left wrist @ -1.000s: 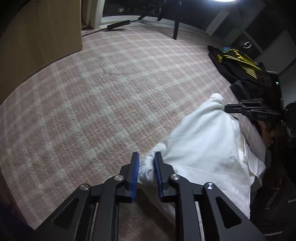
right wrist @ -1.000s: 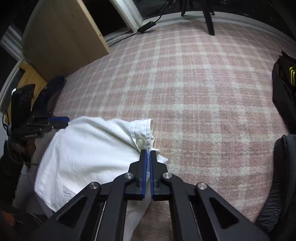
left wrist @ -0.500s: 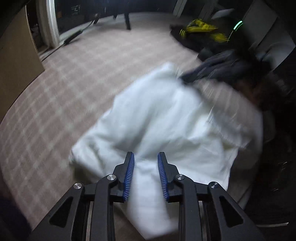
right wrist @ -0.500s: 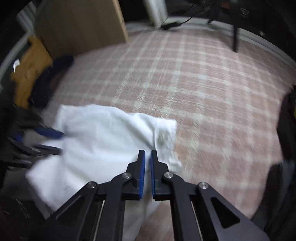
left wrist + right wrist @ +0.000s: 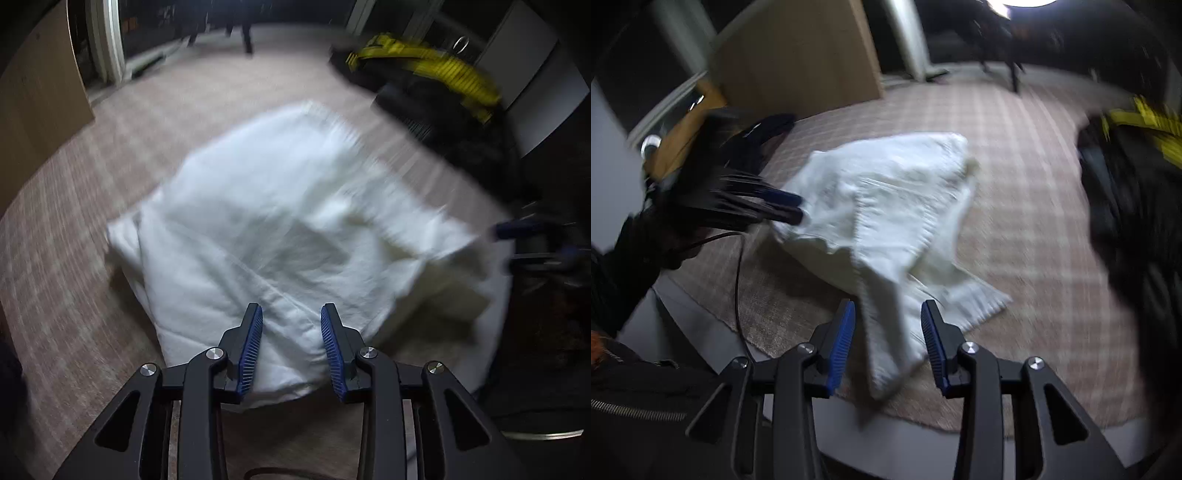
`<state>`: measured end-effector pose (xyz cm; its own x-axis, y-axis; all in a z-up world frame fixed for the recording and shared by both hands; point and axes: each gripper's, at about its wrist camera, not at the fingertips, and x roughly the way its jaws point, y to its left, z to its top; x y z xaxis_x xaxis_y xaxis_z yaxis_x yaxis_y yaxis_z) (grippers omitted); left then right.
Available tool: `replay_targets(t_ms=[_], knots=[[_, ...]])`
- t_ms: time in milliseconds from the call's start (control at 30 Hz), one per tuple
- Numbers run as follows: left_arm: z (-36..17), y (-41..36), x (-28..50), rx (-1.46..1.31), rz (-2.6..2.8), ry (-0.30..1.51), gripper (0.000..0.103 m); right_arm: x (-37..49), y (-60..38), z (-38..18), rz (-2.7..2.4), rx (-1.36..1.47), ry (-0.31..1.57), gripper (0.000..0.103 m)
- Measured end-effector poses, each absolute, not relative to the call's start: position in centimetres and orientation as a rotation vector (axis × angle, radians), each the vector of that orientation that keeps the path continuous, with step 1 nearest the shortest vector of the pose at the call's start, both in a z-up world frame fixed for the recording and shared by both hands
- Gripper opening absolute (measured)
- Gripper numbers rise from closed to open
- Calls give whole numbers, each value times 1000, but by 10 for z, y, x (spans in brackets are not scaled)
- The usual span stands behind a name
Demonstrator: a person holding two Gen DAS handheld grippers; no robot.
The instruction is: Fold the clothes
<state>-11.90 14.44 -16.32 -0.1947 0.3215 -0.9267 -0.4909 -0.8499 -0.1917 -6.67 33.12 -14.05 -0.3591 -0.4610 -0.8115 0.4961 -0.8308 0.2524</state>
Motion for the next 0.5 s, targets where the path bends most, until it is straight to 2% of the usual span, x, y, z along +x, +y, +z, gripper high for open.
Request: replay_targets(t_ms=[100,167,267,300,333,367,467,500], knots=[[-168,138,-123,-1568,2081,127,32,-66,301,-132,-2211,1174,195,38],[-168,134,-125,-1567,2080,92,32,-73,284,-139,-2226,1144,310,46],[-167,132,-123,-1556,2090,92,32,-83,266,-156,-2208,1153,468,45],[-167,132,-123,-1552,2094,101,32,-88,263,-168,-2193,1194,523,44],[-168,133,-123,-1548,2097,109,32,-93,266,-174,-2188,1236,531,26],[-167,133,-122,-1542,2099,119,33,-97,273,-177,-2186,1277,484,6],[-168,131,-121,-1529,2101,115,34,-112,325,-163,-2146,1331,0,6],[-168,130,-120,-1525,2100,111,34,-116,352,-163,-2130,1346,-218,6]])
